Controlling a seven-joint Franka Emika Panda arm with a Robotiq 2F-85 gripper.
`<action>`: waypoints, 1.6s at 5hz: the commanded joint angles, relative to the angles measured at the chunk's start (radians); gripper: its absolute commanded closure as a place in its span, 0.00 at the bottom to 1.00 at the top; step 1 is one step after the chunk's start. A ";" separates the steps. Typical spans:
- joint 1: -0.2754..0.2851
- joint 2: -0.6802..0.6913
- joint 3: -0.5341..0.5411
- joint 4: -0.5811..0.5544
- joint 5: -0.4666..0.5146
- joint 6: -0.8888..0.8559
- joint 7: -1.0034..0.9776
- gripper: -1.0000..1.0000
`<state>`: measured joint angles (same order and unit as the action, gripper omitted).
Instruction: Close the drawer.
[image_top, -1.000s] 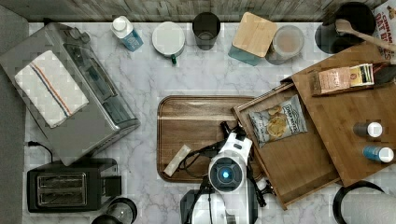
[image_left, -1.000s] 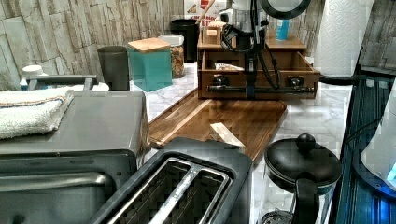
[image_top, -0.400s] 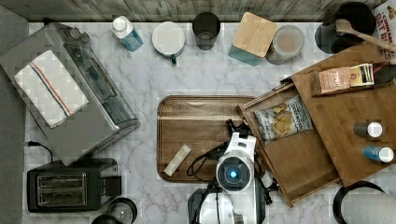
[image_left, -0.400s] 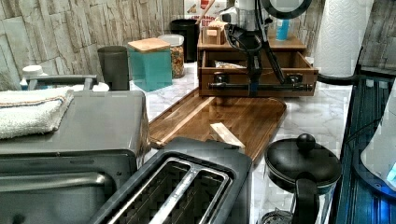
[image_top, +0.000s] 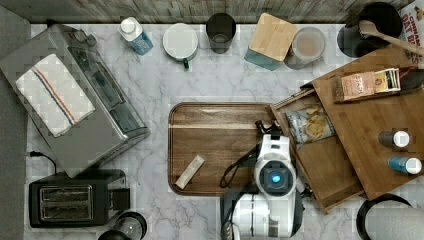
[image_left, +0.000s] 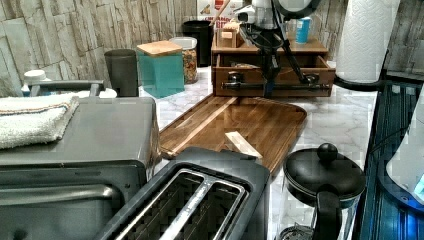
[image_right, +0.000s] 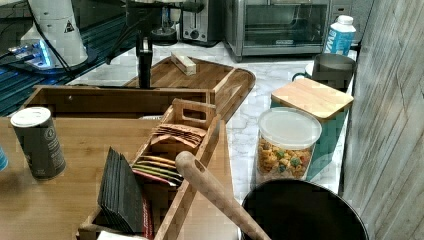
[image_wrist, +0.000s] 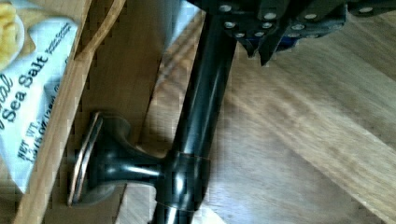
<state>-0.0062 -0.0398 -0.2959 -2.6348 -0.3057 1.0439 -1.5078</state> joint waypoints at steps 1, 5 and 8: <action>-0.102 0.224 -0.148 0.395 0.231 -0.050 -0.280 1.00; -0.201 0.278 -0.113 0.485 0.394 0.074 -0.344 1.00; -0.181 0.280 -0.133 0.485 0.405 0.073 -0.352 1.00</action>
<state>-0.1179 0.2174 -0.3816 -2.3242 0.0945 1.0332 -1.7793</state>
